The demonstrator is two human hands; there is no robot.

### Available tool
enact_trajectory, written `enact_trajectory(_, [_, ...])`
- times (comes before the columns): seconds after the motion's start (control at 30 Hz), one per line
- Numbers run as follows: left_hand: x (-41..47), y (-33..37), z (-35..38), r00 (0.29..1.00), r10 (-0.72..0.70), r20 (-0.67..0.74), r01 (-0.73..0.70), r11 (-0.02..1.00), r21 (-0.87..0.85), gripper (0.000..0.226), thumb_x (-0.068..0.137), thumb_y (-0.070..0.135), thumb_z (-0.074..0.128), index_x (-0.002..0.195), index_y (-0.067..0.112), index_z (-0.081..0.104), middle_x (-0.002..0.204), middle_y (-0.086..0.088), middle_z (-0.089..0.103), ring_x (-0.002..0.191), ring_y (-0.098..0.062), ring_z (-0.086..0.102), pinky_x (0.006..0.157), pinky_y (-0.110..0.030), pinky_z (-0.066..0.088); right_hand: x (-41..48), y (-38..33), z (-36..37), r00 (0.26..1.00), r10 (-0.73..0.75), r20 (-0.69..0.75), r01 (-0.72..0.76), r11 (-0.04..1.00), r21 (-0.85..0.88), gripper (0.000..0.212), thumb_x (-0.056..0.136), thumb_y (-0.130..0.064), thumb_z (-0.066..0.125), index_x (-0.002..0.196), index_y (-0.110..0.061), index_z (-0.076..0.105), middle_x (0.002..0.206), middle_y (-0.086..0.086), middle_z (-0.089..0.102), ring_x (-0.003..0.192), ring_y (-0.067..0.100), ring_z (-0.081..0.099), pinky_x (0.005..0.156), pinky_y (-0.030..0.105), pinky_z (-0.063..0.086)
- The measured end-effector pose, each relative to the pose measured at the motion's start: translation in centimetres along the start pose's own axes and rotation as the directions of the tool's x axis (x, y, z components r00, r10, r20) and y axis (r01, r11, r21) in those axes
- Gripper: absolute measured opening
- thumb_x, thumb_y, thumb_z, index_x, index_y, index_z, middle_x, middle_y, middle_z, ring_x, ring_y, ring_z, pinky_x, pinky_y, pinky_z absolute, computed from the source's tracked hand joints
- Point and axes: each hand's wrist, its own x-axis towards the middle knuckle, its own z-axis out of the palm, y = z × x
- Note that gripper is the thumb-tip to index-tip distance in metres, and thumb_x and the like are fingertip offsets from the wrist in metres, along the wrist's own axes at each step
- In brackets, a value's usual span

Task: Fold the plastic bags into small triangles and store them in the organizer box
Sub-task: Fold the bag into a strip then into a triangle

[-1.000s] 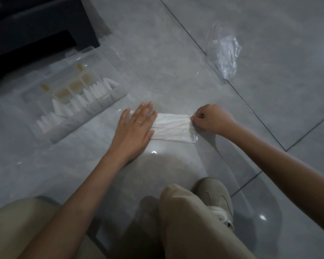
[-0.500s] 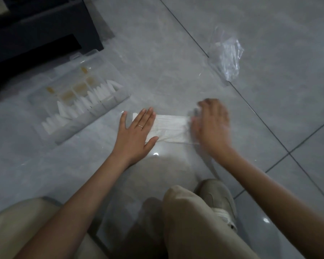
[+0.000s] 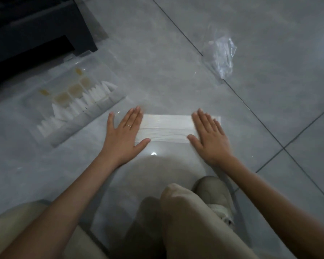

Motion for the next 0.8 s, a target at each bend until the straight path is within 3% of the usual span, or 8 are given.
enact_trajectory(0.1, [-0.6,-1.1,0.2,1.000,0.002,-0.002,-0.002,0.999,-0.036,0.093,0.084,0.071,0.012,0.154,0.011,0.000,0.161,-0.005,-0.006,0.146,-0.009,-0.008,0.111,-0.046,-0.021,-1.7,2.4,-1.1,0.990,0.099,0.103,-0.093,0.994,-0.062,0.097,0.078,-0.077,0.000,0.154,-0.017,-0.011,0.159,0.001,-0.019,0.144,0.011,-0.017,0.115,0.029,-0.015])
enact_trajectory(0.2, [-0.8,-1.5,-0.6,0.988,0.118,-0.103,-0.127,0.989,-0.080,0.092,0.082,0.066,0.035,0.150,0.005,0.023,0.160,-0.016,0.011,0.148,-0.021,0.007,0.116,-0.044,-0.007,-1.9,1.8,-1.9,0.995,0.100,0.028,-0.099,0.994,-0.042,0.104,0.078,-0.080,0.012,0.153,-0.012,-0.009,0.158,0.004,-0.022,0.145,0.016,-0.019,0.117,0.036,-0.017])
enact_trajectory(0.27, [-0.8,-1.1,-1.6,0.934,0.271,-0.233,-0.307,0.943,-0.132,0.059,0.083,0.047,0.053,0.126,0.006,0.054,0.146,-0.018,0.042,0.136,-0.030,0.035,0.113,-0.042,0.018,-1.5,0.2,-2.5,0.996,-0.019,-0.091,0.026,0.996,0.080,0.090,0.085,-0.067,0.032,0.153,-0.010,0.017,0.162,0.008,0.008,0.148,0.021,0.006,0.120,0.039,0.002])
enact_trajectory(0.37, [-0.5,0.0,-2.6,0.813,0.442,-0.378,-0.504,0.860,-0.079,0.013,0.088,0.017,0.062,0.090,0.005,0.067,0.116,-0.012,0.066,0.116,-0.029,0.056,0.097,-0.038,0.041,-0.6,-2.4,-2.8,0.936,-0.252,-0.245,0.296,0.940,0.167,0.049,0.087,-0.037,0.049,0.128,-0.011,0.054,0.134,0.008,0.053,0.126,0.020,0.043,0.107,0.037,0.034])
enact_trajectory(0.47, [-0.2,0.5,-2.6,0.827,0.449,-0.337,-0.496,0.866,-0.064,0.015,0.094,0.014,0.055,0.085,0.006,0.065,0.102,-0.010,0.068,0.098,-0.030,0.063,0.077,-0.037,0.050,0.2,-3.9,-1.8,0.909,-0.375,-0.181,0.401,0.906,0.136,0.038,0.083,-0.025,0.060,0.118,-0.013,0.059,0.123,0.004,0.059,0.117,0.017,0.047,0.098,0.031,0.036])
enact_trajectory(0.57, [0.1,0.2,-2.5,0.863,0.431,-0.264,-0.460,0.886,-0.058,0.016,0.093,0.013,0.054,0.079,0.009,0.061,0.092,-0.006,0.066,0.081,-0.029,0.063,0.057,-0.036,0.046,0.7,-3.9,-0.9,0.911,-0.400,-0.102,0.410,0.905,0.112,0.038,0.082,-0.032,0.058,0.116,-0.016,0.060,0.126,0.001,0.058,0.117,0.017,0.051,0.097,0.033,0.039])
enact_trajectory(0.67, [0.0,0.3,-2.4,0.882,0.402,-0.246,-0.437,0.893,-0.106,0.009,0.086,0.012,0.058,0.078,0.012,0.061,0.092,-0.002,0.066,0.081,-0.025,0.062,0.054,-0.034,0.045,1.0,-3.6,-0.8,0.912,-0.401,-0.089,0.409,0.904,0.121,0.040,0.081,-0.040,0.058,0.115,-0.018,0.061,0.127,-0.001,0.058,0.117,0.015,0.051,0.098,0.029,0.032])
enact_trajectory(0.8, [0.2,0.7,-3.2,0.958,0.176,-0.227,-0.252,0.894,-0.372,0.006,0.075,0.016,0.055,0.080,0.018,0.058,0.091,0.007,0.064,0.081,-0.019,0.062,0.056,-0.034,0.047,1.2,-3.5,-0.6,0.918,-0.381,-0.105,0.395,0.901,0.180,0.039,0.083,-0.044,0.056,0.113,-0.020,0.062,0.126,-0.004,0.059,0.115,0.015,0.054,0.096,0.029,0.032])
